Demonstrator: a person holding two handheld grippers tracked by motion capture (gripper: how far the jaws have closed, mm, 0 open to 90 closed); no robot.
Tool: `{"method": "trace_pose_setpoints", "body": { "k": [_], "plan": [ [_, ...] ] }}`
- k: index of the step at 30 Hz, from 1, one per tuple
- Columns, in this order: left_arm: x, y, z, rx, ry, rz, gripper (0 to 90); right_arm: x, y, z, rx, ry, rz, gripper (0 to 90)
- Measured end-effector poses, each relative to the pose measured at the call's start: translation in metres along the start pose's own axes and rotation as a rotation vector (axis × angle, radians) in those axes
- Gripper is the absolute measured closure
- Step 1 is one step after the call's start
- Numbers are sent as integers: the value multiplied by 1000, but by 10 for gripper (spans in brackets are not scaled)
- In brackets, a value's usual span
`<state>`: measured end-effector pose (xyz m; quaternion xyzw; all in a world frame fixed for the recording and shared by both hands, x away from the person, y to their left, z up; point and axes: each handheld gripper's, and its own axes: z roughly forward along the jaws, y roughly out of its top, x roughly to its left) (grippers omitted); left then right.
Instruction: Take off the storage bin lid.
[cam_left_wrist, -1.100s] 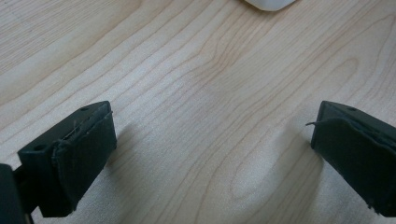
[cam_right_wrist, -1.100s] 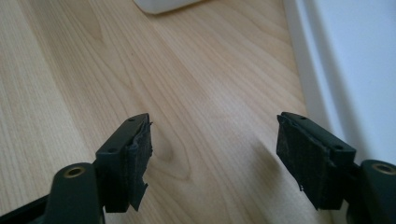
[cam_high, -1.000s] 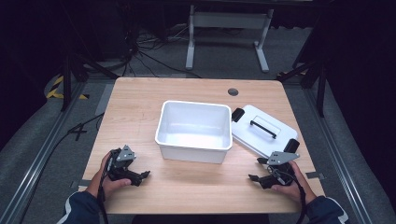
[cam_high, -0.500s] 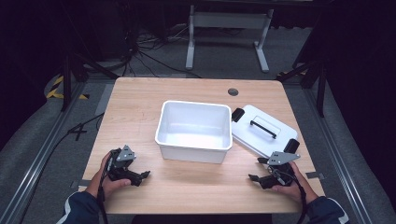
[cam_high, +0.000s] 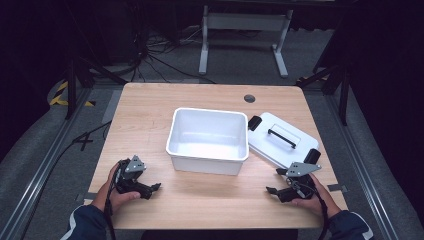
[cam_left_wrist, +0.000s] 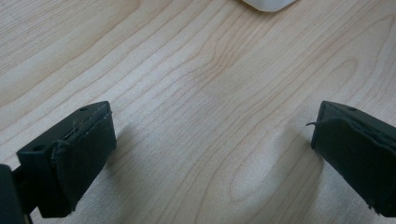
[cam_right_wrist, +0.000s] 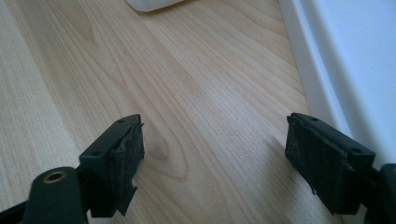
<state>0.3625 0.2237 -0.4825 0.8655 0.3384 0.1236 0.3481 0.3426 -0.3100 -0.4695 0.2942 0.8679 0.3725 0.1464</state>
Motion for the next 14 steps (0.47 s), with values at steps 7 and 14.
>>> {"method": "trace_pose_setpoints", "body": {
  "k": [7, 14],
  "plan": [
    [0, 0, -1, 5, 7, 0, 5, 0, 0, 0, 0, -3, 1, 189],
    [-1, 0, -1, 8, 11, -9, 0, 0, 0, 0, 0, -3, 2, 189]
  ]
}}
